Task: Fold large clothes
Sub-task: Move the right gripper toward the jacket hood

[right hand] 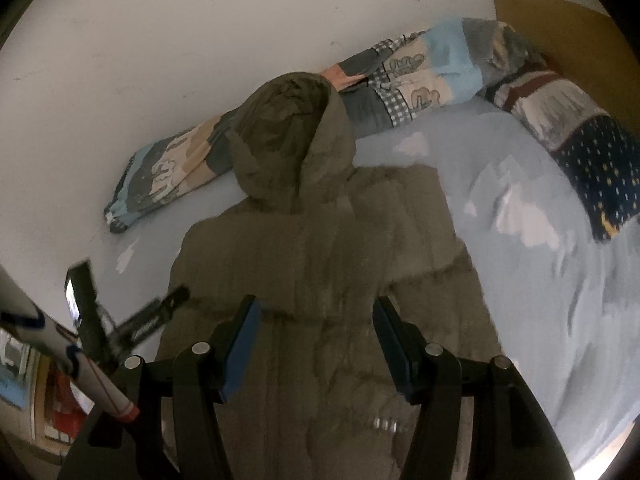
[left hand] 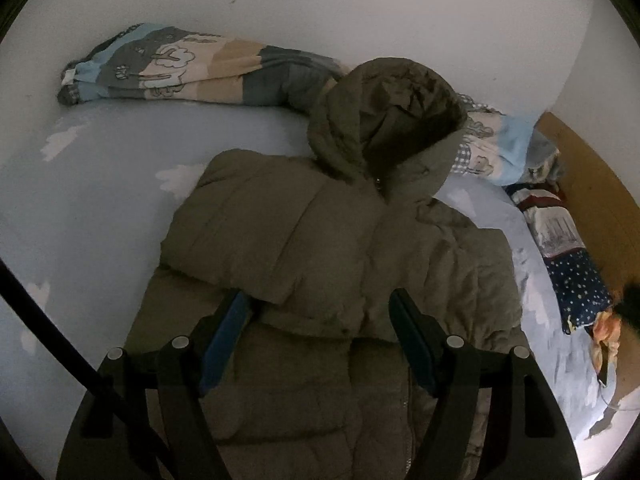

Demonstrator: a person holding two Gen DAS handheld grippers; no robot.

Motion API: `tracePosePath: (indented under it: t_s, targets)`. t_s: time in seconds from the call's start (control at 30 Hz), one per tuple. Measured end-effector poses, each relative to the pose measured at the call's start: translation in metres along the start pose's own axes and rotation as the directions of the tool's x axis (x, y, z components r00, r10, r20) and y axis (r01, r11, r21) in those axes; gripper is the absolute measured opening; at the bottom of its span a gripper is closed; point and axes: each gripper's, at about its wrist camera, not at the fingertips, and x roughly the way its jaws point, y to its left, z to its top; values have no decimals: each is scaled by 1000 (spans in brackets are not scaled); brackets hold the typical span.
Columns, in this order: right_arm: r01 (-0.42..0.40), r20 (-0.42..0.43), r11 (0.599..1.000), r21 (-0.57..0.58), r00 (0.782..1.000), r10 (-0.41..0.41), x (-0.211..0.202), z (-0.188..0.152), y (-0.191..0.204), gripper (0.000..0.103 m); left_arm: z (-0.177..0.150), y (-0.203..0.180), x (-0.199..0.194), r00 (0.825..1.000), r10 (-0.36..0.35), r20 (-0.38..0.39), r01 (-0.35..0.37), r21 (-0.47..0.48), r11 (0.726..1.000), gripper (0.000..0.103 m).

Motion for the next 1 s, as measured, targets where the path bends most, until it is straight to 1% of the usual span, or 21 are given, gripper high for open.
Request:
tracePosePath:
  t_s: [0.07,0.13,0.2,0.27,0.33,0.4,0.47,0.57,0.63,0.7,0.73,0.77,0.83,0.87,0.93,1.0]
  targets:
    - [8,2,1000,-1,1000,-8,10,30,5,65,3,-3,4,1000,6,2,-6,26,1000,73]
    - [13,-1,1000,-20,1000,-13,23,62,12,67,7,-5,6,1000,-7,2,7,45,999,73]
    - [39,8,999,-28,999,-39,36,92,16,67,12,-5,7,1000,-12,11,12,65,998,73]
    - [53,9,998,-28,999,-53,54,125,19,68,15,-3,9,1000,4,20,-6,72,997,73]
    - [85,36,996,-24,996,-84,70,153,22,69,16,2,13,1000,15,15,-16,58,998,73]
    - [84,29,996,-22,996,-84,92,181,23,71,17,7,18,1000,12,-2,-12,35,999,73]
    - [114,45,993,-9,993,-114,112,204,21,71,17,10,26,1000,6,-20,-5,13,1000,73]
    - [137,46,990,25,989,-138,150,238,14,71,19,9,31,1000,26,-13,-25,23,999,73]
    - [109,40,991,80,993,-112,170,256,8,71,20,8,35,999,29,-15,-28,32,999,73]
    - [39,68,981,188,996,-53,187,273,-2,71,20,8,38,1000,27,-15,-26,30,999,73]
    - [19,82,975,220,996,-38,195,280,-4,71,19,7,41,999,30,-18,-29,35,999,73]
    - [17,88,974,227,995,-38,202,286,-4,71,19,6,44,999,28,-20,-28,43,999,73]
    - [52,95,983,178,993,-70,221,308,0,72,20,5,48,999,25,-30,-23,53,998,73]
    - [71,89,987,145,992,-84,229,316,2,75,20,4,51,999,19,-35,-17,54,998,73]
    - [114,69,991,75,990,-119,249,330,2,77,20,5,55,999,12,-44,-10,49,999,73]
    - [153,64,988,19,986,-153,264,333,1,77,21,7,60,999,6,-52,-4,35,999,73]
